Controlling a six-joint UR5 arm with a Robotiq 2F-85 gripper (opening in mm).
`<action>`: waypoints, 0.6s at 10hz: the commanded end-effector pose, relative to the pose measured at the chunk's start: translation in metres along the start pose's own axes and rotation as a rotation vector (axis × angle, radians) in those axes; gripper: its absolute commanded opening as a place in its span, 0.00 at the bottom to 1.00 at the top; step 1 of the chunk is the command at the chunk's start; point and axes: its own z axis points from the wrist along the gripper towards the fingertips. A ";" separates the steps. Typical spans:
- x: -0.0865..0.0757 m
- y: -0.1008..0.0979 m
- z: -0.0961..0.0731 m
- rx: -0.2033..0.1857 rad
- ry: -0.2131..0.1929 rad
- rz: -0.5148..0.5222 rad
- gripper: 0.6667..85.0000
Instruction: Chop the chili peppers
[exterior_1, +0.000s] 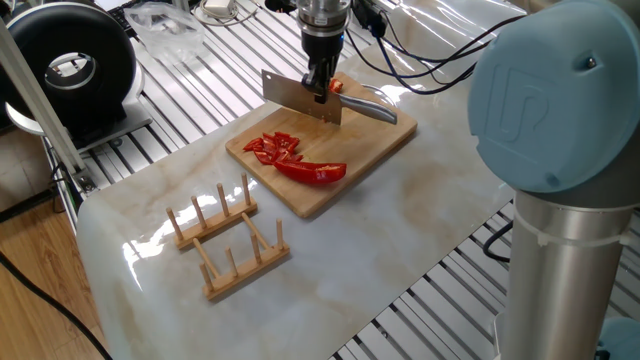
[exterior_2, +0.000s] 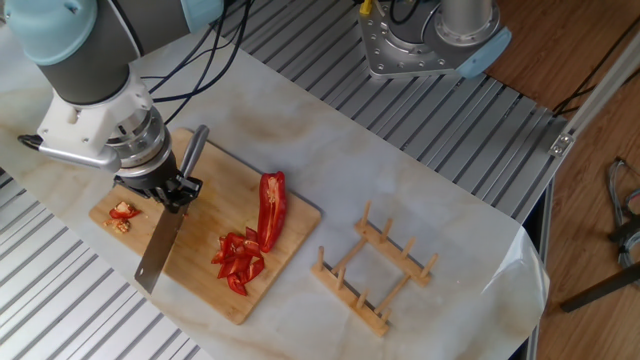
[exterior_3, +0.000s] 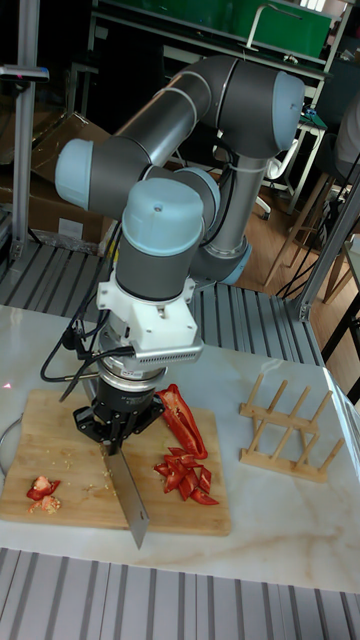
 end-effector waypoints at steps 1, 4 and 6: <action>0.001 -0.002 -0.001 0.001 -0.004 -0.002 0.01; -0.001 -0.002 -0.004 0.013 0.001 0.000 0.01; -0.001 -0.001 -0.002 0.003 -0.003 0.001 0.01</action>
